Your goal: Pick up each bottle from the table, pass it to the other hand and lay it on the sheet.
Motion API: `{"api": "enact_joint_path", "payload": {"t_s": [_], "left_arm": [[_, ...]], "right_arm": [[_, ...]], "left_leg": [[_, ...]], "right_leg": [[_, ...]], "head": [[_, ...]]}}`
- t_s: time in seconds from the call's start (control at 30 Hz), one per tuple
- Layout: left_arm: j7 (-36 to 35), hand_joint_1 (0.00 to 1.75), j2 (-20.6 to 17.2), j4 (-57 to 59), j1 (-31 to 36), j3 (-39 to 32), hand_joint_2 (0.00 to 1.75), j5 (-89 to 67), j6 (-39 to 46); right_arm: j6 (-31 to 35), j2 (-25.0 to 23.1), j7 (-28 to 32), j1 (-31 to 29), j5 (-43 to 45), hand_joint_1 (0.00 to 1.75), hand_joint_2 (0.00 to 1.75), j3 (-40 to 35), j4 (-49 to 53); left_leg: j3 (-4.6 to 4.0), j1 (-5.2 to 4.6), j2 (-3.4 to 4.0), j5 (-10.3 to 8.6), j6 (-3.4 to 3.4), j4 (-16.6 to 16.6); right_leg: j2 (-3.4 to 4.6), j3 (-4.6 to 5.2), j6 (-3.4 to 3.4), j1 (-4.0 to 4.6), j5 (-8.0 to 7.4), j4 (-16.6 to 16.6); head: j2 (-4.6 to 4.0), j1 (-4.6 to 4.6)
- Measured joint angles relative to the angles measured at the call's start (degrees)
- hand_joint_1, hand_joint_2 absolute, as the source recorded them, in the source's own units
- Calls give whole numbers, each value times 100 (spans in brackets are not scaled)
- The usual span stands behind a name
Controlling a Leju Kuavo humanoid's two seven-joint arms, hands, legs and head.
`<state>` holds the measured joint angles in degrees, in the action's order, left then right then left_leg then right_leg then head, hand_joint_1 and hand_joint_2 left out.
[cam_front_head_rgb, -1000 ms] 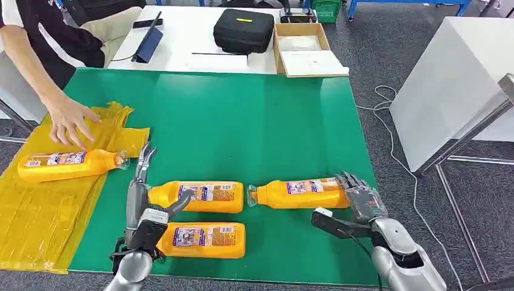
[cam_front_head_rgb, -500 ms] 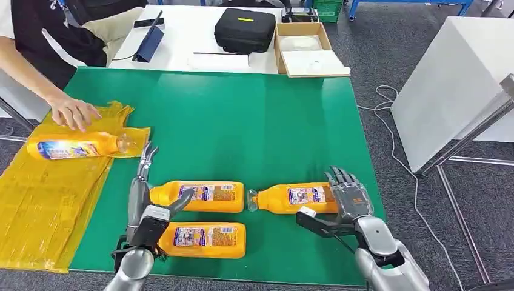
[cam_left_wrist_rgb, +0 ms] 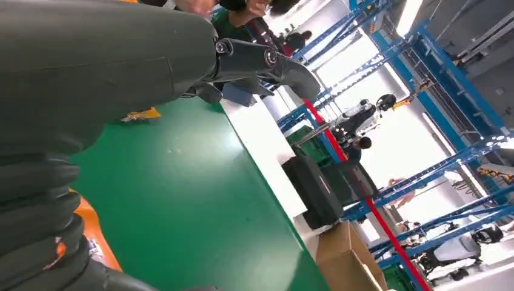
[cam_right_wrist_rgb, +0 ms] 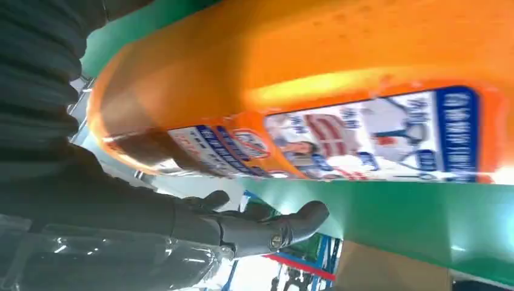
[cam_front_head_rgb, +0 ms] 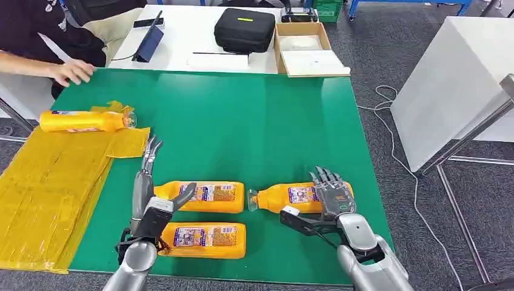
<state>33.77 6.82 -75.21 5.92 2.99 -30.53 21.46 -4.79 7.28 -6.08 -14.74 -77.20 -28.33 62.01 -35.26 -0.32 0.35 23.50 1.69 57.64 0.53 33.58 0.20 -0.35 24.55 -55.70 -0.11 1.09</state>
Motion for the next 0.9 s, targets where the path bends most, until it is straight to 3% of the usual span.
{"api": "enact_joint_path", "payload": {"t_s": [0.57,0.63,0.9], "left_arm": [[28,0,0,186,200,109,175,265,-68],[61,0,0,238,220,144,175,349,-44],[234,0,-7,452,227,186,175,529,131]], "right_arm": [[-358,-131,102,-222,393,0,175,485,-720],[-384,-94,181,-305,476,19,175,527,-928],[-472,92,441,-849,634,19,175,520,-1842]], "left_leg": [[76,-1,1,9,-1,-1],[95,-1,2,15,-4,-2],[170,-11,3,37,24,-5]], "right_leg": [[4,-62,0,4,1,5],[6,-71,0,7,2,8],[4,-93,14,3,31,17]], "head": [[0,2],[0,2],[0,0]]}}
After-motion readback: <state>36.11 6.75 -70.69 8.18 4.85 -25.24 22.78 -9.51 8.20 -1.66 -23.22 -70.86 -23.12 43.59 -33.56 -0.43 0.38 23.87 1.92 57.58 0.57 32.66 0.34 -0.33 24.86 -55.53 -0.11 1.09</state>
